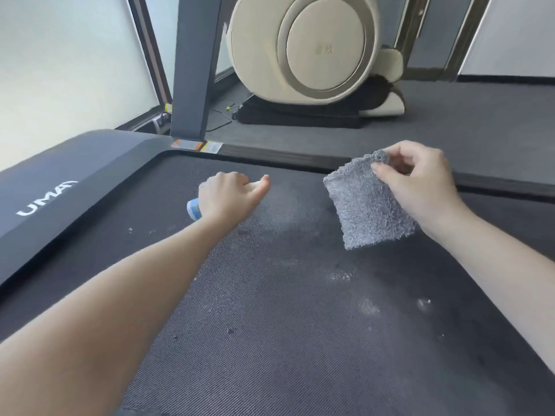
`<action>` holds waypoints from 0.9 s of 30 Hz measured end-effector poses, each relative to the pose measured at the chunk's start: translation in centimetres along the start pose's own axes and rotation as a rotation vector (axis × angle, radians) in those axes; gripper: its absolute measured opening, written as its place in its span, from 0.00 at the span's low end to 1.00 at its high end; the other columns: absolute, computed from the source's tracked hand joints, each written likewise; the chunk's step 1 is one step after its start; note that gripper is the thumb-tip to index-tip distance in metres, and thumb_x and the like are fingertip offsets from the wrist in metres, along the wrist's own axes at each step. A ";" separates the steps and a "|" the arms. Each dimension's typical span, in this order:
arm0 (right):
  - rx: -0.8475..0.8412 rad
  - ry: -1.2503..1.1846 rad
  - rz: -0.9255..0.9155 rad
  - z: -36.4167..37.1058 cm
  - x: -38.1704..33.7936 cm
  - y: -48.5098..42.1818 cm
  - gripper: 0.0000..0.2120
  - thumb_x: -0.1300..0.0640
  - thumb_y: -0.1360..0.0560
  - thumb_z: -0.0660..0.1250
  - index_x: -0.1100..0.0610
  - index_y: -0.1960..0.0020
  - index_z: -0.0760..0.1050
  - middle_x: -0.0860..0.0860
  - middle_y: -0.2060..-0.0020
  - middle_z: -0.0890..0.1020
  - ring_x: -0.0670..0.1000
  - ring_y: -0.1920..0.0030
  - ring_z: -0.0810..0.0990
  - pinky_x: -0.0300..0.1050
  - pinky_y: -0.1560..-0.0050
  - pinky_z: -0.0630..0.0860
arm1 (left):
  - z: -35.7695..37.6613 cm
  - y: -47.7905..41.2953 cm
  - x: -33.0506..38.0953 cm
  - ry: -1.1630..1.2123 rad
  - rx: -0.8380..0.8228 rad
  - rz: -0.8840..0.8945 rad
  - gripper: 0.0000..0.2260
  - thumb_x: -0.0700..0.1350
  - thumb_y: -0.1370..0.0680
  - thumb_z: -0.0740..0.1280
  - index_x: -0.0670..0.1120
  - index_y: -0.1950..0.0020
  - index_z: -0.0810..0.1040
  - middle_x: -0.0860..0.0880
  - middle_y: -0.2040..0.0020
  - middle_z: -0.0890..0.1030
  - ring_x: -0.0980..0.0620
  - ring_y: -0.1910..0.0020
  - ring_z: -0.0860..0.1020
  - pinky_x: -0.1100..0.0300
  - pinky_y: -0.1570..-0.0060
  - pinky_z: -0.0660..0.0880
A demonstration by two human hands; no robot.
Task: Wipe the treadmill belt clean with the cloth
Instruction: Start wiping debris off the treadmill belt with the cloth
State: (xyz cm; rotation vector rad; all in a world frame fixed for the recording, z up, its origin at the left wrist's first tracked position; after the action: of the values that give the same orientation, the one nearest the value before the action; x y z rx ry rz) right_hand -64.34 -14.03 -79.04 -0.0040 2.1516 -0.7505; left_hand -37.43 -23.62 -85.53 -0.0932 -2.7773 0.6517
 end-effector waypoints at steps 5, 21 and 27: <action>-0.018 -0.019 -0.007 -0.8 1.8 -1.3 0.02 0.59 0.28 0.69 0.58 0.57 0.78 0.45 0.68 0.77 0.44 0.66 0.73 0.33 0.62 0.69 | 3.1 -5.0 2.1 0.016 -0.011 -0.070 0.25 0.63 0.27 0.58 0.44 0.71 0.71 0.47 0.72 0.72 0.42 0.64 0.73 0.56 0.63 0.64; 0.003 -0.084 0.040 -2.6 8.4 -3.5 0.04 0.60 0.28 0.69 0.52 0.59 0.77 0.44 0.67 0.78 0.42 0.65 0.75 0.39 0.58 0.70 | 8.0 -7.0 7.0 0.029 -0.105 -0.099 0.30 0.68 0.27 0.56 0.41 0.69 0.73 0.47 0.71 0.73 0.43 0.65 0.72 0.56 0.62 0.64; -0.100 -0.129 0.000 -0.4 5.8 -2.5 0.03 0.60 0.28 0.69 0.53 0.58 0.77 0.48 0.65 0.79 0.47 0.62 0.76 0.41 0.57 0.71 | 2.7 -3.4 3.1 0.175 -0.069 -0.163 0.41 0.77 0.32 0.51 0.38 0.66 0.76 0.45 0.68 0.82 0.46 0.65 0.79 0.54 0.58 0.76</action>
State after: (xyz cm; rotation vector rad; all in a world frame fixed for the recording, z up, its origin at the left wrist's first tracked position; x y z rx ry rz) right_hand -69.02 -17.32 -81.76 -0.1020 2.0632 -0.6249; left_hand -41.19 -27.42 -85.46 0.0587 -2.6054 0.4821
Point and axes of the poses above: each hand's wrist, its own y-axis away from the middle knuckle, its own z-axis out of the palm, x = y × z, the point moved 8 cm from there along -y, towards the middle knuckle
